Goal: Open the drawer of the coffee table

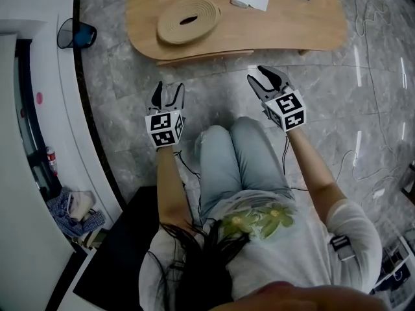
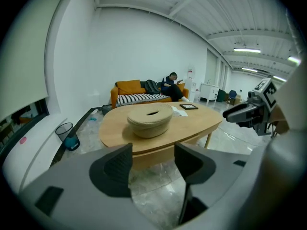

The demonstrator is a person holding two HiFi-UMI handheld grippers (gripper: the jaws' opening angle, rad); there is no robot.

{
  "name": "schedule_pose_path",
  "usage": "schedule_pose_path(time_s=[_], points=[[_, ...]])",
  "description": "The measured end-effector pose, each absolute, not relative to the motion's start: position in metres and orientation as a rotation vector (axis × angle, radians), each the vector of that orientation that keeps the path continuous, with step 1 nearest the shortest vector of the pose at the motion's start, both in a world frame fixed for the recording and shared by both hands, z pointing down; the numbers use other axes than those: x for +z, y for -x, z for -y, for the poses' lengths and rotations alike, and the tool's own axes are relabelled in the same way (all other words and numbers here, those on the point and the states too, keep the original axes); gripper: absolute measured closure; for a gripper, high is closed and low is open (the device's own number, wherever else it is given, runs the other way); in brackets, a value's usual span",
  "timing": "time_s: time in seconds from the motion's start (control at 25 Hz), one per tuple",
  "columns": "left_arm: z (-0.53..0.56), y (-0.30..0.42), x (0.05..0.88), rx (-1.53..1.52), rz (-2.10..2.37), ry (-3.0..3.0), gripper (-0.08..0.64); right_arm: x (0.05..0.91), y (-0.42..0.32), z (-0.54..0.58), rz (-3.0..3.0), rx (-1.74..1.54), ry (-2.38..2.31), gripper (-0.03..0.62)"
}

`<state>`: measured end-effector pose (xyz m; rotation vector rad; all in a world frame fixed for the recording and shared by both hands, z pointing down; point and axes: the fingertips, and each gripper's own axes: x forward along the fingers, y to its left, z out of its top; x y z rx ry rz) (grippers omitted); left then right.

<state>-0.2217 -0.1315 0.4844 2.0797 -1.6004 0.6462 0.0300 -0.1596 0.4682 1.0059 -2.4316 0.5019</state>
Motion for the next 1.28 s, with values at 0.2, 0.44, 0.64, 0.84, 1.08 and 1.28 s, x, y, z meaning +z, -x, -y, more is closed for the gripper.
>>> schedule_pose_path(time_s=[0.2,0.44,0.64,0.84,1.08,1.28], points=[[0.149,0.239,0.518,0.669,1.644,-2.076,0.288,0.509,-0.033,0.178,2.418,0.506,-1.021,0.409],[0.168,0.271,0.573,0.718,1.706,-2.053,0.272,0.568,-0.033,0.195,2.406,0.470,-1.020,0.399],[0.182,0.293,0.617,0.786,1.753,-2.062,0.255,0.611,-0.045,0.217,2.377,0.410,-1.132,0.393],[0.202,0.316,0.639,0.734,1.869,-2.075,0.227,0.643,-0.064,0.236,2.356,0.367,-1.262,0.387],[0.223,0.311,0.646,0.684,1.863,-2.213,0.209,0.661,-0.056,0.244,2.423,0.307,-1.229,0.379],[0.224,0.311,0.655,0.697,1.804,-2.266,0.198,0.660,-0.048,0.255,2.477,0.271,-1.231,0.379]])
